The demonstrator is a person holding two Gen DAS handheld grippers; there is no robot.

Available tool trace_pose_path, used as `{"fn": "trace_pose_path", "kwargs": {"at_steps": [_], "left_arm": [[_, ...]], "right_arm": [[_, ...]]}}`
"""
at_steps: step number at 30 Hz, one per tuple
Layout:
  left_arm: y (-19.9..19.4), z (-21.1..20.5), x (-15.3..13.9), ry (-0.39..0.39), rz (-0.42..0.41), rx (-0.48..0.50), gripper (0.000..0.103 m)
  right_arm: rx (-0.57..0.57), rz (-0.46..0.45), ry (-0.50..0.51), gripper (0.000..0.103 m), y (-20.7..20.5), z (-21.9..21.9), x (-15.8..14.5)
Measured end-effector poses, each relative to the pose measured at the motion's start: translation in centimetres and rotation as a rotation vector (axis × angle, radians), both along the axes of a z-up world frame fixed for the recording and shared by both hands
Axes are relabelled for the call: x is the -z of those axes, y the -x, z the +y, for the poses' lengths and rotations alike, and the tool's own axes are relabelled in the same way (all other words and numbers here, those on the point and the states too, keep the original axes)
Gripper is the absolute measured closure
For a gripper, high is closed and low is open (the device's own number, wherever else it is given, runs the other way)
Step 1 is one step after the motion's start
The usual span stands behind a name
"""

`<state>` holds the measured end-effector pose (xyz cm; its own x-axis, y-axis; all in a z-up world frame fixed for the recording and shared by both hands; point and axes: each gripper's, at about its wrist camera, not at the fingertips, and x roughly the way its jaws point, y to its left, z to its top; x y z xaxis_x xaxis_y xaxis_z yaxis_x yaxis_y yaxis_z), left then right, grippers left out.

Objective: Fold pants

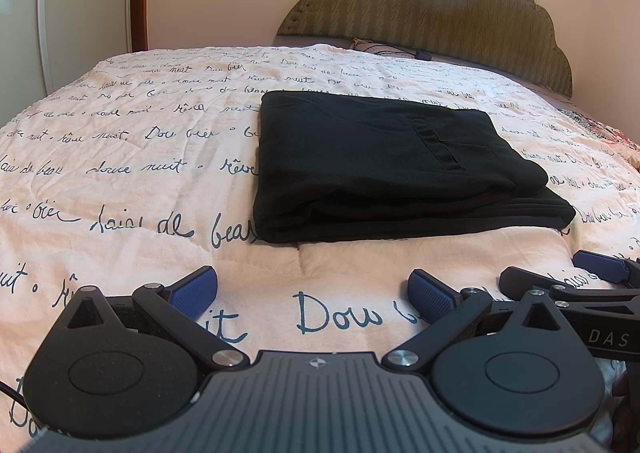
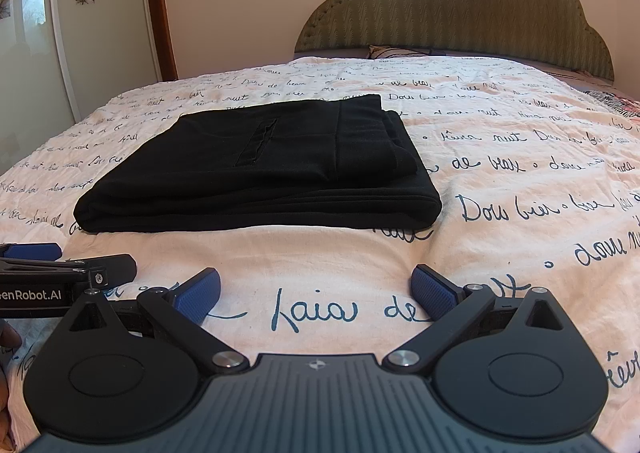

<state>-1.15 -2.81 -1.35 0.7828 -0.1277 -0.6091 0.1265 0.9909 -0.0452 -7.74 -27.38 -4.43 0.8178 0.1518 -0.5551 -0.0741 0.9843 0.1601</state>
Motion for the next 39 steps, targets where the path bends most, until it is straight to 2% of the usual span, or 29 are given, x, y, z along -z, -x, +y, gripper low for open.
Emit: {"fn": "trace_pose_path", "kwargs": {"at_steps": [18, 25, 39], "left_arm": [[-0.06, 0.04, 0.02, 0.003, 0.001, -0.001, 0.0], [-0.24, -0.39, -0.03, -0.021, 0.005, -0.004, 0.0], [-0.09, 0.16, -0.26, 0.011, -0.022, -0.03, 0.0]], "right_arm": [[0.0, 0.0, 0.0, 0.001, -0.01, 0.0, 0.02], [0.001, 0.0, -0.001, 0.001, 0.0, 0.02, 0.03], [0.001, -0.001, -0.003, 0.001, -0.01, 0.02, 0.03]]}}
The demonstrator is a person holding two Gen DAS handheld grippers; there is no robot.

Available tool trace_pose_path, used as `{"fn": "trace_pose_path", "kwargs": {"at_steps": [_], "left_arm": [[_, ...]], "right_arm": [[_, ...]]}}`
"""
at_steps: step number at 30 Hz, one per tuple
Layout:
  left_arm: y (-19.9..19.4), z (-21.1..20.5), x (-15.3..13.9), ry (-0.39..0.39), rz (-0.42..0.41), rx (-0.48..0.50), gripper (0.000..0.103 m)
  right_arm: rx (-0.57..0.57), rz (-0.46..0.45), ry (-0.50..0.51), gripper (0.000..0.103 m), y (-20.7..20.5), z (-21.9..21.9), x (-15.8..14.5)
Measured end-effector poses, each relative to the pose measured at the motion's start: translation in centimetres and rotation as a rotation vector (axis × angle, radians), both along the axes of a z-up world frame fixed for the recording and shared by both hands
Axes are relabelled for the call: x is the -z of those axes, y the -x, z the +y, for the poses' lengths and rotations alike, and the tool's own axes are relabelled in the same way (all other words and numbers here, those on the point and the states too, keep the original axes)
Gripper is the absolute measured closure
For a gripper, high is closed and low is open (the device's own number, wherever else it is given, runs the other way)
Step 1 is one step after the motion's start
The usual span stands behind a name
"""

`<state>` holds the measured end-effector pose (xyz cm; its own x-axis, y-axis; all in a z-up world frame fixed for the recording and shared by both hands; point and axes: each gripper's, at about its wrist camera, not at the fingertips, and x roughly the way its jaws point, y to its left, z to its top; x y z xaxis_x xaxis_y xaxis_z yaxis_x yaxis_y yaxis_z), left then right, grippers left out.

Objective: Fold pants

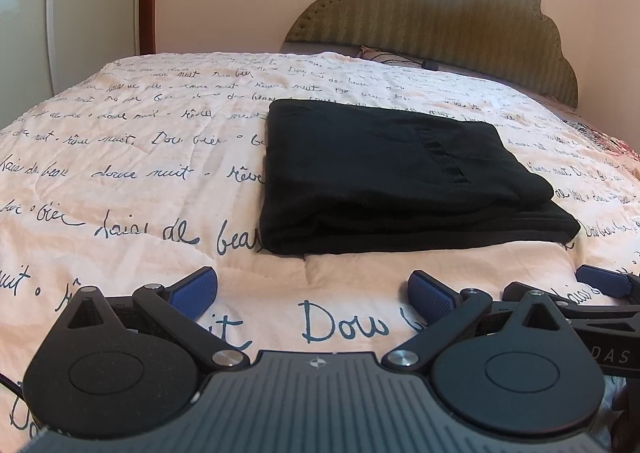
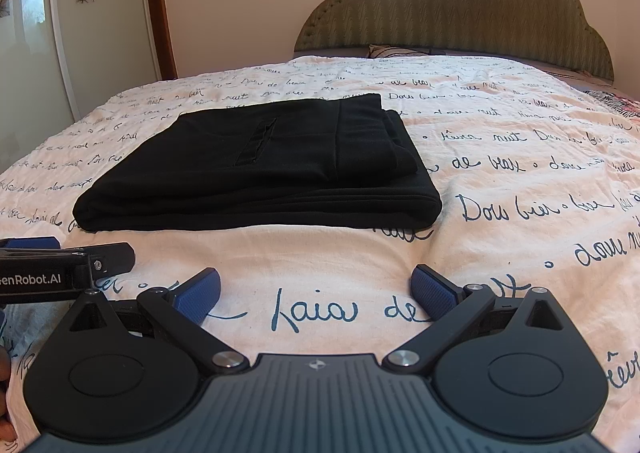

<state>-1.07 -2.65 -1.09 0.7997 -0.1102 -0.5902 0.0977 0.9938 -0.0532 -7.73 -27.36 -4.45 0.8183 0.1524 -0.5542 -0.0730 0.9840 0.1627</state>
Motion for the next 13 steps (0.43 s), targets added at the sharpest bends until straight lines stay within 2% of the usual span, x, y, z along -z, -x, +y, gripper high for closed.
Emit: {"fn": "trace_pose_path", "kwargs": {"at_steps": [7, 13], "left_arm": [[0.08, -0.46, 0.01, -0.053, 0.0, -0.02, 0.0], [-0.23, -0.16, 0.11, -0.029, 0.015, -0.028, 0.0]], "right_arm": [[0.0, 0.0, 0.0, 0.001, -0.01, 0.0, 0.01], [0.0, 0.0, 0.0, 0.001, 0.0, -0.03, 0.01]]}}
